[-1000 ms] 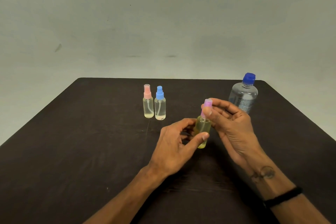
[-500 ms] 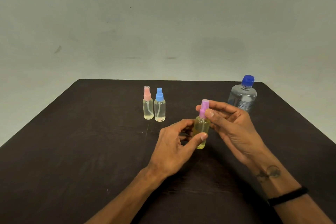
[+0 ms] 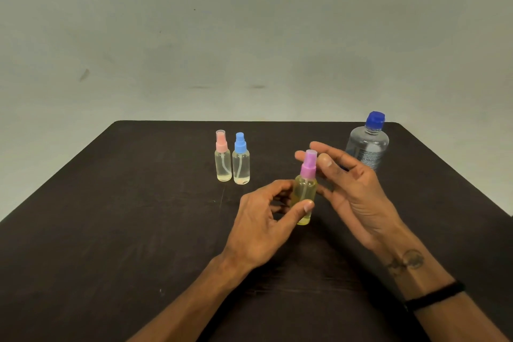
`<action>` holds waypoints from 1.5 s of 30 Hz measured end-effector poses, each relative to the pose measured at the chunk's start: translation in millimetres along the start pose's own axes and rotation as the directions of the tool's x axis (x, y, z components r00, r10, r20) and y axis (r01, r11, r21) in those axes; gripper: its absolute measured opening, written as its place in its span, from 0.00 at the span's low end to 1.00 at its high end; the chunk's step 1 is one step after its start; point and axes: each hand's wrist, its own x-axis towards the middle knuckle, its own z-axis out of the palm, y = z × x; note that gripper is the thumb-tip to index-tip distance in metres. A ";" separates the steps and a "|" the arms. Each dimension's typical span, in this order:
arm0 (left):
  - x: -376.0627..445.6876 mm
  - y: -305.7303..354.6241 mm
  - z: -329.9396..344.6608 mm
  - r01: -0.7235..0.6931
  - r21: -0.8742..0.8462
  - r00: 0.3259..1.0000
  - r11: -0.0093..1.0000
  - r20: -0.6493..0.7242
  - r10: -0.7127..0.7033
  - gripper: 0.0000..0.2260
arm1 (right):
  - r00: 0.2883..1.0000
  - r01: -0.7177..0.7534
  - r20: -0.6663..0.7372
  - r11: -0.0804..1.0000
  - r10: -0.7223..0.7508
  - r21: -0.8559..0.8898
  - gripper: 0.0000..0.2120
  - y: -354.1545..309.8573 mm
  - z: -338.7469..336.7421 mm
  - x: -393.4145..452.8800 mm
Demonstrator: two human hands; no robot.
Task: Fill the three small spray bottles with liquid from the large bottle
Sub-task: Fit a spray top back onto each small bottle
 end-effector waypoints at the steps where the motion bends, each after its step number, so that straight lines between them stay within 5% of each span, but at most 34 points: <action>1: -0.3 0.0 0.4 0.002 -0.003 1.000 1.000 0.005 -0.002 0.16 | 1.000 -0.015 0.022 1.000 0.015 -0.008 0.24 -1.2 -0.5 -0.4; 10: 0.6 -2.5 -0.8 0.032 -0.049 0.999 0.998 0.030 -0.031 0.16 | 0.998 -0.013 0.052 0.996 0.018 -0.093 0.19 0.2 -2.1 -3.3; 19: 0.0 -3.4 0.2 0.039 -0.062 0.998 0.997 0.056 -0.036 0.16 | 0.997 0.021 -0.077 0.998 -0.025 -0.055 0.28 8.9 -0.3 -0.4; 31: 1.1 -4.0 0.1 0.055 -0.091 0.997 0.994 0.059 -0.049 0.16 | 0.993 -0.084 0.084 0.996 0.084 0.003 0.21 -4.0 0.3 -5.1; 45: -1.0 -1.7 2.0 -0.017 0.072 0.999 0.997 -0.034 0.019 0.18 | 0.990 0.043 -0.133 0.995 -0.055 -0.087 0.29 9.2 5.9 -2.8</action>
